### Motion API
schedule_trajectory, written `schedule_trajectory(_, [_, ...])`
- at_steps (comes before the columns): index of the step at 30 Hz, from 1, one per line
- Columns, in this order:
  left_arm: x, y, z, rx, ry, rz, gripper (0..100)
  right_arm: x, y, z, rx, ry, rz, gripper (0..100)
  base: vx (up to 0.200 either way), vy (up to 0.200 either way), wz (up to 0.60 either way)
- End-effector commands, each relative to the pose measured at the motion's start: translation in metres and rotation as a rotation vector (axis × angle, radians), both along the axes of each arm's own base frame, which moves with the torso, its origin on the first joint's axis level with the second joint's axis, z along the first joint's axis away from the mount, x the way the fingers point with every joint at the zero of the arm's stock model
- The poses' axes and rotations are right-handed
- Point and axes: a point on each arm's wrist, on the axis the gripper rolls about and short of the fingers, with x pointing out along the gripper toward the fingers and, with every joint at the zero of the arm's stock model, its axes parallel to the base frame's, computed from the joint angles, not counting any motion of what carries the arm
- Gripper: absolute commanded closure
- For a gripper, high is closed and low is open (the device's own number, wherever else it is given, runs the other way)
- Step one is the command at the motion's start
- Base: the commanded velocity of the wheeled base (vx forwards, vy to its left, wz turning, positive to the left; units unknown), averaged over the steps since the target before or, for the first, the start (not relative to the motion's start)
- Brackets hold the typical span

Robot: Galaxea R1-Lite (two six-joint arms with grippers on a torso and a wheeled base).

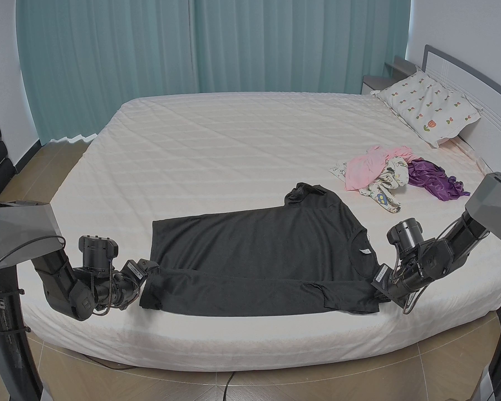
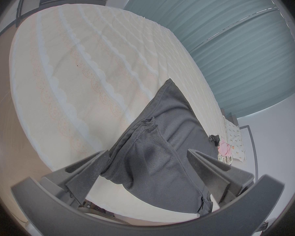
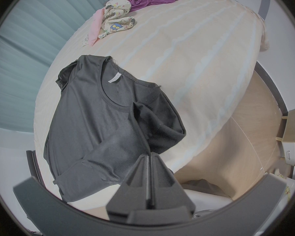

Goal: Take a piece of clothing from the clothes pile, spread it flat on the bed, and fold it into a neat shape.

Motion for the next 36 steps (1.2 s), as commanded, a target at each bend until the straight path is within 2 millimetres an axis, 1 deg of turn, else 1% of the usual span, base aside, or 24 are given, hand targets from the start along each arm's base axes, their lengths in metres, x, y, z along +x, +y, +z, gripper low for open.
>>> schedule_trajectory(1, [0.0, 0.0, 0.0, -0.001, 0.0, 0.002, 0, -0.006, -0.001, -0.002, -0.008, 0.018, 0.008, 0, 0.0, 0.0, 0.0])
schedule_trajectory(7, [0.0, 0.0, 0.0, -0.001, 0.0, 0.002, 0, -0.008, -0.003, 0.002, -0.044, 0.003, 0.011, 0, 0.0, 0.0, 0.0])
schedule_trajectory(10, [0.001, 0.001, 0.002, -0.006, -0.005, 0.004, 0, -0.007, -0.007, 0.013, -0.038, -0.029, -0.002, 0, 0.0, 0.0, 0.0])
schedule_trajectory(11, [0.001, 0.002, 0.002, -0.007, -0.005, 0.007, 0, -0.007, -0.009, 0.022, -0.019, -0.061, -0.004, 0, 0.0, 0.0, 0.0])
schedule_trajectory(12, [0.001, 0.002, 0.002, -0.007, -0.005, 0.007, 0, -0.006, -0.011, 0.026, -0.005, -0.087, -0.004, 0, 0.0, 0.0, 0.0])
schedule_trajectory(14, [0.001, 0.001, 0.004, -0.009, -0.011, 0.006, 0, -0.004, -0.014, 0.029, 0.017, -0.121, 0.016, 0, 0.0, 0.0, 0.0])
schedule_trajectory(15, [0.003, 0.001, 0.006, -0.009, -0.022, 0.007, 0, -0.003, -0.015, 0.028, 0.016, -0.133, 0.034, 0, 0.0, 0.0, 0.0])
schedule_trajectory(18, [0.005, 0.0, 0.022, -0.007, -0.073, -0.011, 0, 0.001, -0.019, 0.023, 0.006, -0.175, 0.1, 0, 0.0, 0.0, 0.0])
schedule_trajectory(20, [0.009, -0.001, 0.029, -0.011, -0.101, -0.066, 0, 0.003, -0.02, 0.019, 0.014, -0.2, 0.139, 0, 0.0, 0.0, 0.0])
schedule_trajectory(23, [0.018, -0.004, 0.032, 0.012, -0.125, -0.154, 0, 0.006, -0.022, 0.017, 0.021, -0.232, 0.18, 0, 0.0, 0.0, 0.0])
schedule_trajectory(24, [0.027, -0.004, 0.032, 0.045, -0.126, -0.192, 0, 0.005, -0.022, 0.015, 0.021, -0.238, 0.207, 0, 0.0, 0.0, 0.0])
schedule_trajectory(27, [0.044, -0.006, 0.024, 0.121, -0.094, -0.263, 0, 0.004, -0.025, 0.014, 0.003, -0.268, 0.249, 0, 0.0, 0.0, 0.0])
schedule_trajectory(30, [0.052, -0.007, 0.015, 0.186, -0.061, -0.328, 0, 0.002, -0.03, 0.01, 0.005, -0.292, 0.282, 0, 0.0, 0.0, 0.0])
schedule_trajectory(32, [0.052, -0.007, 0.015, 0.186, -0.061, -0.328, 0, 0.002, -0.03, 0.01, 0.005, -0.292, 0.282, 0, 0.0, 0.0, 0.0])
schedule_trajectory(33, [0.062, -0.008, 0.006, 0.238, -0.06, -0.372, 0, 0.0, -0.031, 0.003, 0.022, -0.327, 0.31, 0, 0.0, 0.0, 0.0])
schedule_trajectory(36, [0.069, -0.01, 0.002, 0.244, -0.07, -0.38, 0, -0.001, -0.031, -0.004, 0.019, -0.357, 0.316, 0, 0.0, 0.0, 0.0])
